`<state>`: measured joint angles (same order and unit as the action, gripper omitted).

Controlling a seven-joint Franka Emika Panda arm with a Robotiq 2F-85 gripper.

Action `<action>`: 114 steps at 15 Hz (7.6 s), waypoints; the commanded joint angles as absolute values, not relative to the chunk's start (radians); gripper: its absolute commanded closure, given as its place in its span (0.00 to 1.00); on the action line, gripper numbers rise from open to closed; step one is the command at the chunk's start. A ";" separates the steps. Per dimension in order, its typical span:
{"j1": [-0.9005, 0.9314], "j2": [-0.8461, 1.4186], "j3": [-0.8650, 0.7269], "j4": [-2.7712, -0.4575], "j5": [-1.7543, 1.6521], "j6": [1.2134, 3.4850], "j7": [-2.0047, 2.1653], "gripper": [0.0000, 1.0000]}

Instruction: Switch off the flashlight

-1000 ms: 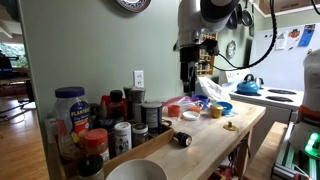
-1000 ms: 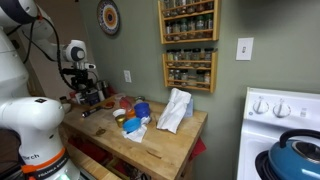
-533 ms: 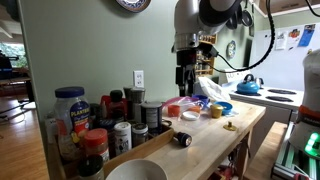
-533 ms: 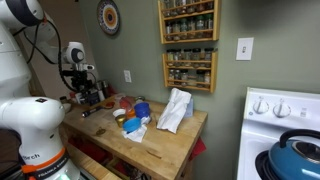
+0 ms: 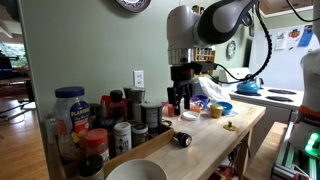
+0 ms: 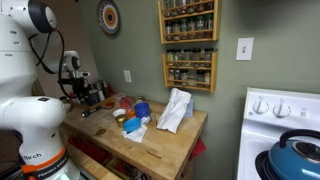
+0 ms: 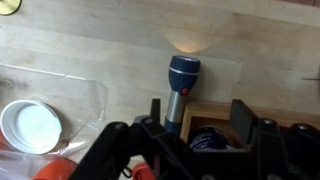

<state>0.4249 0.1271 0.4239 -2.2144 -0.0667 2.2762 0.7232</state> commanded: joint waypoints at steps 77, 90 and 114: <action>0.612 0.378 0.242 -2.085 -0.316 2.222 1.350 1.00; 0.609 0.416 0.245 -2.094 -0.303 2.249 1.343 1.00; 0.551 0.426 0.258 -2.161 -0.133 2.415 1.187 1.00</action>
